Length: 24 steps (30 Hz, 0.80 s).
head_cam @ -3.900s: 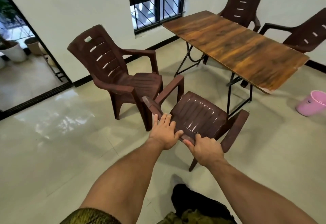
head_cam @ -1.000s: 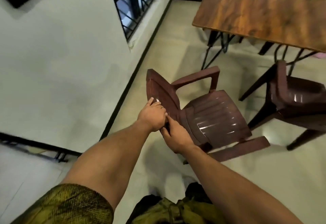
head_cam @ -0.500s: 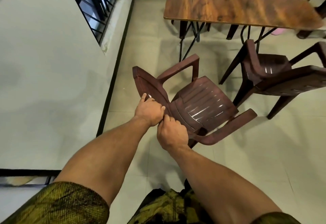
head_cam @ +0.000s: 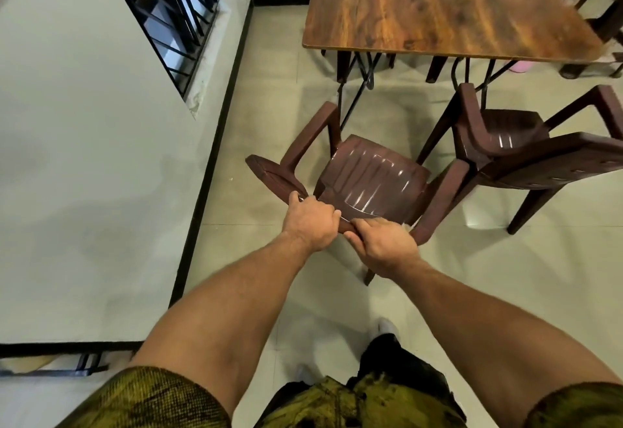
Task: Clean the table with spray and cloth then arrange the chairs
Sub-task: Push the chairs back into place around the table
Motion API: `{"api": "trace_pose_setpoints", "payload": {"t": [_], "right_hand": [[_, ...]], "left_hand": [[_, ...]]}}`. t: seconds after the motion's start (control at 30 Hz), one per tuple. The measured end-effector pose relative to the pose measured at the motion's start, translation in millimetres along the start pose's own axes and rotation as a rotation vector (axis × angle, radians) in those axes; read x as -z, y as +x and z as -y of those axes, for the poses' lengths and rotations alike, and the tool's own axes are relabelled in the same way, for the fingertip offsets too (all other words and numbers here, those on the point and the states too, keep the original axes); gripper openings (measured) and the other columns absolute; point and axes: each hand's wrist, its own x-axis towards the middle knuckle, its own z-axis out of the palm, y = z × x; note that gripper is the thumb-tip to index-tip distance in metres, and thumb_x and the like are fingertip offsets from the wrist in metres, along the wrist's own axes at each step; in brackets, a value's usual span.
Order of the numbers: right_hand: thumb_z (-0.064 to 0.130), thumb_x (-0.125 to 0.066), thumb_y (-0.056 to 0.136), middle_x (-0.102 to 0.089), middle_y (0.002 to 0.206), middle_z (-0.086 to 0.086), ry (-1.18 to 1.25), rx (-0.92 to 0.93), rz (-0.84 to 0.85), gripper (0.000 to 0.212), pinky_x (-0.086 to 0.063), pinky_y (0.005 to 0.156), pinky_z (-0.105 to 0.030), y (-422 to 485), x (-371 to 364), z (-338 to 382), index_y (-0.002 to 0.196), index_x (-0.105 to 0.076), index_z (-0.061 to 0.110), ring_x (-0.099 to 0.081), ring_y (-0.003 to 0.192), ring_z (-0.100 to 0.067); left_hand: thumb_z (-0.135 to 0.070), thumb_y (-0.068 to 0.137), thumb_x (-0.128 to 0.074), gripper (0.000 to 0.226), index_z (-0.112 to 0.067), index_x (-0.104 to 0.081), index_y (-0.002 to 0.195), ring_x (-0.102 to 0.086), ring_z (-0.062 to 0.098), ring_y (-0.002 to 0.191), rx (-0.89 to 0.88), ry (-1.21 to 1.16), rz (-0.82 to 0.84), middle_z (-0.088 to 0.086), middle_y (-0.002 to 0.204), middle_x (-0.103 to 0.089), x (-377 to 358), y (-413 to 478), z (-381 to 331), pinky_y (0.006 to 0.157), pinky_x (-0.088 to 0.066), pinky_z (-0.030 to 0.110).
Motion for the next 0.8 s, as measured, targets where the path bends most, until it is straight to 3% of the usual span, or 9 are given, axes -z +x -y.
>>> {"api": "trace_pose_setpoints", "payload": {"t": [0.1,0.17,0.37,0.47,0.6,0.8], "right_hand": [[0.058,-0.029,0.100,-0.058,0.141,-0.006,-0.006,0.056,0.028,0.063,-0.041,0.109,-0.038,15,8,-48,0.136,-0.058,0.016,-0.050,0.133,-0.025],[0.060,-0.026,0.100,-0.045,0.153,-0.006,-0.028,0.054,0.044,0.066,-0.031,0.118,-0.041,24,12,-76,0.145,-0.050,0.017,-0.036,0.144,-0.025],[0.066,-0.015,0.100,-0.021,0.165,-0.001,-0.095,0.060,0.072,0.069,-0.011,0.124,-0.046,58,36,-182,0.155,-0.033,0.027,-0.012,0.153,-0.020],[0.070,-0.002,0.095,-0.015,0.166,0.000,-0.116,0.047,0.111,0.078,-0.009,0.124,-0.049,81,51,-242,0.156,-0.028,0.029,-0.005,0.154,-0.018],[0.074,0.008,0.089,-0.008,0.167,0.002,-0.083,-0.001,0.133,0.085,-0.004,0.125,-0.050,105,65,-306,0.157,-0.024,0.032,0.002,0.154,-0.016],[0.070,-0.008,0.096,-0.002,0.168,0.002,-0.046,-0.042,0.143,0.074,0.006,0.124,-0.049,144,71,-337,0.157,-0.020,0.031,0.008,0.153,-0.016]], "left_hand": [[-0.040,0.106,-0.024,0.048,-0.020,-0.068,0.110,-0.057,0.023,0.111,-0.005,-0.061,0.009,0.003,0.109,-0.072,5,30,-16,0.102,-0.032,0.050],[-0.039,0.106,-0.025,0.046,-0.020,-0.067,0.113,-0.056,0.024,0.113,0.000,-0.110,0.010,0.004,0.113,-0.070,9,51,-28,0.102,-0.034,0.049],[-0.045,0.105,-0.024,0.047,-0.019,-0.060,0.123,-0.055,0.024,0.114,0.036,-0.221,-0.081,0.004,0.124,-0.065,13,127,-82,0.100,-0.041,0.047],[-0.050,0.104,-0.024,0.055,-0.020,-0.047,0.143,-0.048,0.021,0.130,0.032,-0.274,-0.134,0.002,0.143,-0.054,22,173,-115,0.108,-0.039,0.047],[-0.052,0.104,-0.021,0.059,-0.021,-0.036,0.152,-0.032,0.020,0.146,0.004,-0.299,-0.096,0.002,0.158,-0.039,42,226,-153,0.120,-0.027,0.048],[-0.053,0.103,-0.020,0.061,-0.023,-0.035,0.154,-0.027,0.019,0.150,0.035,-0.286,-0.076,0.000,0.161,-0.035,52,275,-155,0.123,-0.022,0.048]]}}
